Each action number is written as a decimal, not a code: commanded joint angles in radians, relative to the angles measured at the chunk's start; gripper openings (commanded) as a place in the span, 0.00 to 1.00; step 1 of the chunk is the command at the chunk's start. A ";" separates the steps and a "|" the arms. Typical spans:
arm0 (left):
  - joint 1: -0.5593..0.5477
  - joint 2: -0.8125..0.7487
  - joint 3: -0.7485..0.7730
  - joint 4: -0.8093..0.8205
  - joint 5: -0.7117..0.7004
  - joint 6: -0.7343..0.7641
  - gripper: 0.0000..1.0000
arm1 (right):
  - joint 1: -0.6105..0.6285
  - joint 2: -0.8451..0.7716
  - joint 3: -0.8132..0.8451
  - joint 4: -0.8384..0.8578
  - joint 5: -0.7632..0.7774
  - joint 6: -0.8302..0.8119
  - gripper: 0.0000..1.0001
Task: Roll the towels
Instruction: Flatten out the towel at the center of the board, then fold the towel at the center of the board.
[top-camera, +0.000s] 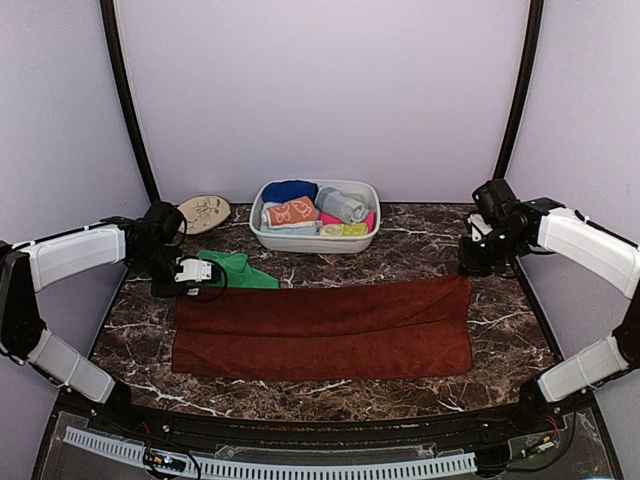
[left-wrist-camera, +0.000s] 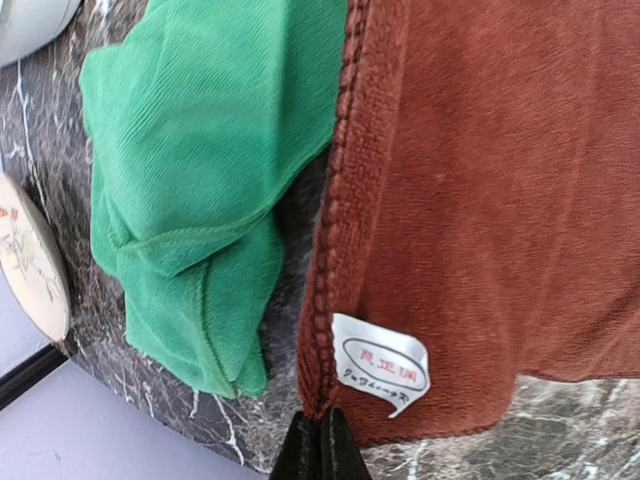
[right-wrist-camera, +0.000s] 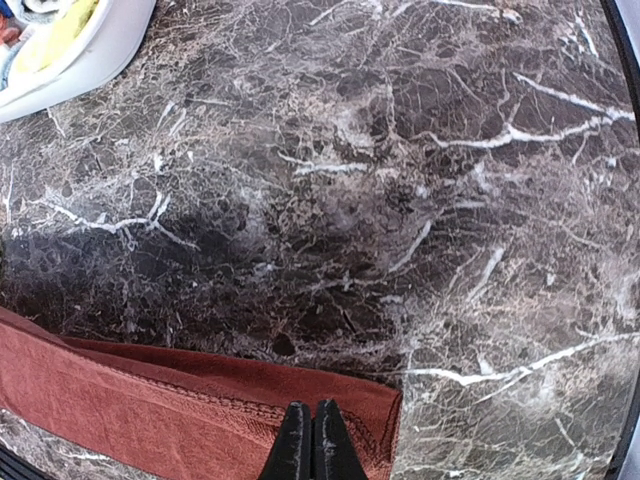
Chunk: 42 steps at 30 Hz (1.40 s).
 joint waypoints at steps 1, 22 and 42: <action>0.039 0.032 0.050 0.073 -0.069 0.030 0.00 | -0.015 0.054 0.080 0.001 -0.006 -0.051 0.00; 0.114 0.138 0.099 0.231 -0.129 0.122 0.00 | -0.027 0.204 0.179 0.048 -0.051 -0.105 0.00; 0.126 -0.014 -0.015 0.026 0.066 0.083 0.00 | -0.014 0.042 -0.063 0.008 -0.084 -0.060 0.00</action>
